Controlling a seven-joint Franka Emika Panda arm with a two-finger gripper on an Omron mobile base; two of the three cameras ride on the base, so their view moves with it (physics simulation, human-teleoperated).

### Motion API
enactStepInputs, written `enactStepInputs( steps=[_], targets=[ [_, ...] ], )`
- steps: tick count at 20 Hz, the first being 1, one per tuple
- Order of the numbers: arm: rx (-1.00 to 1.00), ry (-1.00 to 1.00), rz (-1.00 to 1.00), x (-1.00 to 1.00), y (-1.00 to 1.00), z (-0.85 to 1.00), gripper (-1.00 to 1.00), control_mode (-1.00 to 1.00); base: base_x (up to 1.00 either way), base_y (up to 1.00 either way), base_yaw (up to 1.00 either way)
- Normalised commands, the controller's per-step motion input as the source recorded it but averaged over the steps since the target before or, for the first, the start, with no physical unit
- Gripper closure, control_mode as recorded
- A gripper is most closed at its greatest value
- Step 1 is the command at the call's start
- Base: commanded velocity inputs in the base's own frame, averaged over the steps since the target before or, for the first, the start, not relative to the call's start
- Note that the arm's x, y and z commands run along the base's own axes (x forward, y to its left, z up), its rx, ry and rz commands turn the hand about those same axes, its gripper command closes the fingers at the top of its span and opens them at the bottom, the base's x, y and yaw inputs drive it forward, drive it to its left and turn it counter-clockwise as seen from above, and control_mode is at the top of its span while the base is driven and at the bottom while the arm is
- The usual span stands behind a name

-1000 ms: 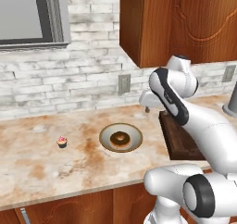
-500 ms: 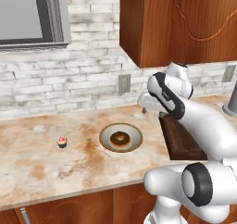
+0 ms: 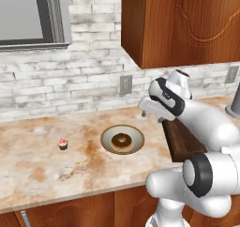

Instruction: Place the bowl with donut and the cupcake onto the tray.

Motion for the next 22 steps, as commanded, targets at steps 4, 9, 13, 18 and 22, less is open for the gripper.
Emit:
enactStepInputs(
  steps=[4,9,13,18,22],
  targets=[
    [0.08,0.0,0.0,0.1,0.0,-0.39,-1.0,-1.0,0.0,0.0,0.0],
    [0.05,0.0,0.0,0.02,0.0,-0.4,-1.0,-1.0,0.0,0.0,0.0],
    [0.04,0.0,0.0,0.02,0.0,-0.38,-1.0,-1.0,0.0,0.0,0.0],
    [0.04,0.0,0.0,0.07,0.0,-0.34,-1.0,-1.0,0.0,0.0,0.0],
    [0.02,0.0,0.0,0.11,0.0,-0.27,-1.0,-1.0,0.0,0.0,0.0]
  ],
)
